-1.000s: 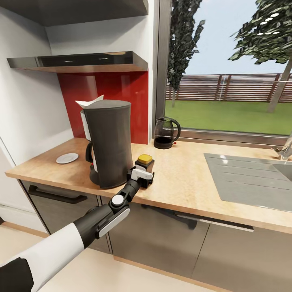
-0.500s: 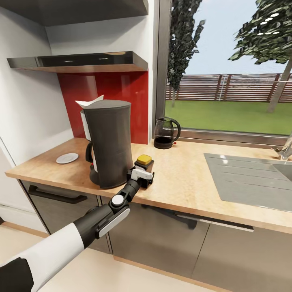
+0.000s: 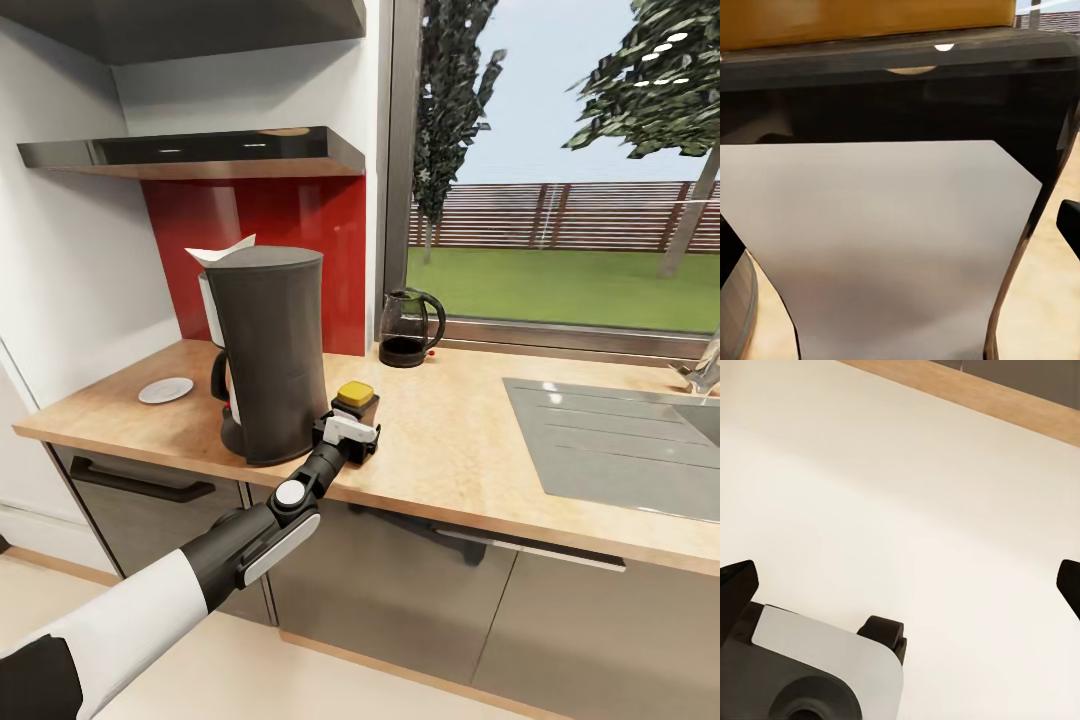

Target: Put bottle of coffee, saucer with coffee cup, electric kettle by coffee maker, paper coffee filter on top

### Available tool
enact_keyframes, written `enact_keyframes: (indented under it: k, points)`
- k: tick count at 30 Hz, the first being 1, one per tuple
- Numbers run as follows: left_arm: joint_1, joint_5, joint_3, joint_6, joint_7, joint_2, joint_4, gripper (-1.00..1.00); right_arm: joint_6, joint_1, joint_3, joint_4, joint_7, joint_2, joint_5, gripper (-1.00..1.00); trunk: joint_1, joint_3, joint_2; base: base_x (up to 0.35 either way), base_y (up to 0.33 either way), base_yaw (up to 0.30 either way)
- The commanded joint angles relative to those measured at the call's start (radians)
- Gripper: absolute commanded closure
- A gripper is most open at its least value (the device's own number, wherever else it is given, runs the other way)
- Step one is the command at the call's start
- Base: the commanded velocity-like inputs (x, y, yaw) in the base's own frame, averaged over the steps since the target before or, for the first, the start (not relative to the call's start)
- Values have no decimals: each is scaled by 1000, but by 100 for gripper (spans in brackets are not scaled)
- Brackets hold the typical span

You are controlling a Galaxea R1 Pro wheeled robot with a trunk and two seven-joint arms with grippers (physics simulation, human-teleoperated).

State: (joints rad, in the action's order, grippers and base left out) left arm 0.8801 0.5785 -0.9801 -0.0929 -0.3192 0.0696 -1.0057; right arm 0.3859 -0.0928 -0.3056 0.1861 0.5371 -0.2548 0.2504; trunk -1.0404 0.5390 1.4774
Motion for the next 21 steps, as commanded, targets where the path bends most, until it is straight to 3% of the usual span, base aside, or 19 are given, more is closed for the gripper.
enact_keyframes:
  k: [1,21]
  points:
    - [2,11,-6,-7,-7,1,-1,-100,4,-1,-9,-1,4,0,9,-100,0,1,1,0,0,0]
    - [2,11,-6,-7,-7,1,-1,-100,4,-1,-9,-1,4,0,9,-100,0,1,1,-114,0,0]
